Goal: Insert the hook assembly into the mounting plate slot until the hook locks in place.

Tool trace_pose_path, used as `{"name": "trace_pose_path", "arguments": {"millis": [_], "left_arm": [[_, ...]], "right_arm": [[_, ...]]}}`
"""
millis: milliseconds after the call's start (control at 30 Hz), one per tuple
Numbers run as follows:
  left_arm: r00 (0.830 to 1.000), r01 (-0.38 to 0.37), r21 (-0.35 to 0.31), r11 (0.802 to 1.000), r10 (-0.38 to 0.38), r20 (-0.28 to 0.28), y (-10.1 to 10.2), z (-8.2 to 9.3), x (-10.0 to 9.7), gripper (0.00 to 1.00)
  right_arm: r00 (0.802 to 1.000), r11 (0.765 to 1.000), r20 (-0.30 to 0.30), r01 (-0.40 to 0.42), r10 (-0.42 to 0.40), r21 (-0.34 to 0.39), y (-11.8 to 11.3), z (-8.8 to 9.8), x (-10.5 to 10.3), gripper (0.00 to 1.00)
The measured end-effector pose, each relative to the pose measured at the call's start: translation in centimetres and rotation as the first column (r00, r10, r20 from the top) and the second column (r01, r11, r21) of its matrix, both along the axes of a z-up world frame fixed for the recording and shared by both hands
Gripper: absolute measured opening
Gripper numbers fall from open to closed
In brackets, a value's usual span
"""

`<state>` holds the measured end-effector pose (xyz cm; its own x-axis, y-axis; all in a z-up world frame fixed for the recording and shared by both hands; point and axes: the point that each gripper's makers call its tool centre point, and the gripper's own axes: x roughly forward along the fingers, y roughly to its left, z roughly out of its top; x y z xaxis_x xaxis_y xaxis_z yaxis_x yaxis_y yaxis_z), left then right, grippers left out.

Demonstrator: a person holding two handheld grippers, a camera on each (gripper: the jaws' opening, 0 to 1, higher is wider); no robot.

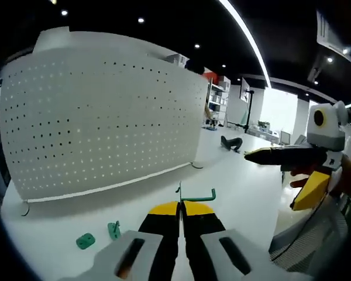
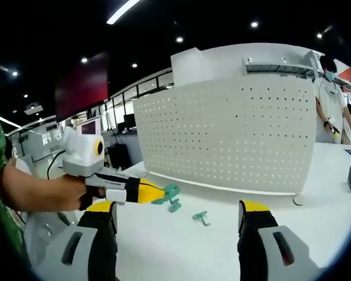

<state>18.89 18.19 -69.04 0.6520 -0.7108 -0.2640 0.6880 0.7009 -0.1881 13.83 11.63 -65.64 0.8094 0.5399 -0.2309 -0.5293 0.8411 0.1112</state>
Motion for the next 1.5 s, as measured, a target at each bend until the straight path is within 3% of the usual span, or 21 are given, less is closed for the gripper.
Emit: {"name": "trace_pose_path", "arguments": {"millis": [367,767,1133,1500], "left_arm": [[1.000,-0.005,-0.105,0.994,0.007,0.015,0.0,1.6,-0.3,0.01],[1.000,-0.015,-0.249,0.968,0.017,0.005,0.2,2.8,-0.6,0.01],[1.000,-0.020,-0.307,0.952,0.025,0.012,-0.1,3.6,-1.1,0.01],[0.999,-0.008,-0.348,0.937,0.021,0.036,-0.4,4.8,-1.4,0.01]], "right_arm": [[1.000,0.999,0.018,0.003,-0.004,0.052,0.3,1.5,0.3,0.82],[1.000,0.995,0.013,0.003,-0.005,0.103,0.7,2.3,0.4,0.73],[1.000,0.989,-0.002,-0.001,0.001,0.147,1.1,2.8,0.6,0.66],[1.000,0.970,-0.015,0.007,-0.004,0.243,1.2,3.7,1.0,0.54]]}}
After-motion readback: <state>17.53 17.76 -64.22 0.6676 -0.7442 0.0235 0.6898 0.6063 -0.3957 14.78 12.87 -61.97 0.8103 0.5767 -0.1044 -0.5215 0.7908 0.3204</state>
